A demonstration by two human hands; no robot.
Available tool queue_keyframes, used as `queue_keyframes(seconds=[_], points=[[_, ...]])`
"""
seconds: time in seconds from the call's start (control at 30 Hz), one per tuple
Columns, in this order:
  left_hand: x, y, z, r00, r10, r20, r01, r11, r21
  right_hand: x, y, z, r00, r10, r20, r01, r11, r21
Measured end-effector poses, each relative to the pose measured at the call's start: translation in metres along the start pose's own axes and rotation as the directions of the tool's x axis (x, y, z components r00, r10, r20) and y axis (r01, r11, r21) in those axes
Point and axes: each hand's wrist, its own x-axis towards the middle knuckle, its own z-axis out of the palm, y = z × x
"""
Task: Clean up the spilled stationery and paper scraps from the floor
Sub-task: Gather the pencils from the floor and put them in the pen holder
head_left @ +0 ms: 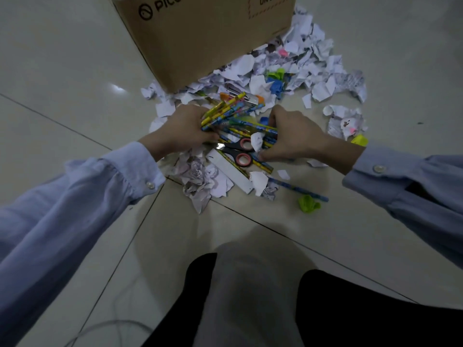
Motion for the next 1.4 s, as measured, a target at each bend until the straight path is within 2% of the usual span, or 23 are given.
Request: queue_keyframes(seconds=[0.17, 0.3, 0.5, 0.57, 0.8, 0.93, 1.2, 1.4], points=[[0.007, 0.001, 0.005, 0.997, 0.053, -0.056, -0.043, 0.985, 0.165, -0.004, -0.001, 0.006, 1.000, -0.005, 0.002, 0.005, 1.000, -0.012], [0.007, 0.002, 0.005, 0.990, 0.139, 0.012, -0.138, 0.968, 0.211, -0.007, -0.003, 0.012, 0.999, -0.027, -0.028, 0.025, 0.999, -0.046], [0.009, -0.001, 0.001, 0.975, 0.137, 0.177, -0.178, 0.954, 0.240, -0.004, 0.000, 0.009, 0.996, 0.023, -0.084, -0.026, 0.999, -0.037], [0.009, -0.001, 0.001, 0.972, 0.130, 0.194, -0.178, 0.951, 0.253, -0.003, 0.002, 0.009, 0.995, 0.025, -0.099, -0.031, 0.997, -0.064], [0.013, 0.000, 0.009, 0.981, 0.133, 0.143, -0.170, 0.943, 0.287, -0.002, 0.005, 0.010, 0.994, 0.054, -0.090, -0.060, 0.996, -0.065], [0.013, 0.004, 0.016, 0.993, 0.088, 0.082, -0.107, 0.958, 0.267, -0.002, 0.006, 0.012, 0.992, 0.097, -0.084, -0.102, 0.993, -0.056], [0.011, 0.006, 0.019, 0.999, -0.004, 0.034, -0.004, 0.973, 0.233, -0.007, 0.005, 0.007, 0.998, 0.051, -0.035, -0.058, 0.967, -0.249], [0.010, 0.008, 0.016, 0.998, -0.044, -0.048, 0.048, 0.996, 0.080, -0.008, 0.006, 0.008, 1.000, 0.018, 0.024, -0.008, 0.940, -0.341]])
